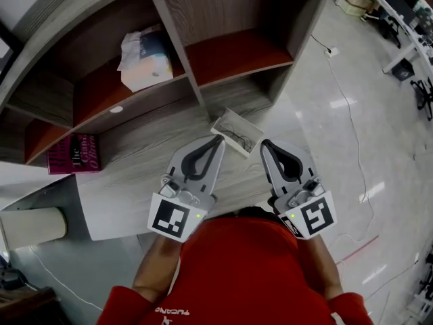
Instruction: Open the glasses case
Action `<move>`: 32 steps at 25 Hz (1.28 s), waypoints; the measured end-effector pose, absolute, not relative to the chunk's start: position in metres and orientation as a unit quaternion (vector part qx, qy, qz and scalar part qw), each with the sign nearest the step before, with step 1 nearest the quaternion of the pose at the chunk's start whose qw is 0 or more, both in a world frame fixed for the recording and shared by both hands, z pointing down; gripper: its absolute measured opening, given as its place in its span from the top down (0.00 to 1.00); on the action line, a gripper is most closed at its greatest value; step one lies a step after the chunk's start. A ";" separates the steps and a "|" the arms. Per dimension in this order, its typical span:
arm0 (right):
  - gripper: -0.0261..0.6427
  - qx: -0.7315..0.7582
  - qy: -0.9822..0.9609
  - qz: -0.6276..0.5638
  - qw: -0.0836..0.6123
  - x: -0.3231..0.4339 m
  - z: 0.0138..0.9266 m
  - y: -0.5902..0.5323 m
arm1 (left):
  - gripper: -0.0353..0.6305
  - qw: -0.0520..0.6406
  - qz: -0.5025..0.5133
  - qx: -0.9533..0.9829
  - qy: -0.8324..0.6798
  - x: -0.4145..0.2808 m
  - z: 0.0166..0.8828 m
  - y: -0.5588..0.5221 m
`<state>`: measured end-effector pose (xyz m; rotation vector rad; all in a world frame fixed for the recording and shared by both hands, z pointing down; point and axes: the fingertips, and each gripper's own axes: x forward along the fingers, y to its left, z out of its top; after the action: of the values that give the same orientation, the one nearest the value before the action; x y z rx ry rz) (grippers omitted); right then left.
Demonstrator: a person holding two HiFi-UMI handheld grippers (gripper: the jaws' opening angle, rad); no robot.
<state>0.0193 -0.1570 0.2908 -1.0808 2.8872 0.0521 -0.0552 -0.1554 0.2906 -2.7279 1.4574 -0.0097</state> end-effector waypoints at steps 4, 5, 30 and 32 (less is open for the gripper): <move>0.95 -0.352 0.935 0.026 0.033 0.018 0.287 -0.151 | 0.93 0.029 -0.003 -0.885 0.465 -0.051 0.289 -0.150; 0.95 -0.353 0.935 0.026 0.034 0.018 0.288 -0.150 | 0.93 0.030 -0.003 -0.886 0.463 -0.049 0.289 -0.149; 0.96 -0.354 0.935 0.027 0.032 0.014 0.289 -0.149 | 0.93 0.021 -0.005 -0.887 0.462 -0.057 0.297 -0.148; 0.96 -0.353 0.935 0.027 0.032 0.014 0.289 -0.150 | 0.93 0.021 -0.005 -0.887 0.461 -0.058 0.297 -0.149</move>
<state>0.0136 -0.1500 0.2890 -1.0880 2.8787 0.0822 -0.0579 -0.1490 0.2974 -2.7518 1.4285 -0.0170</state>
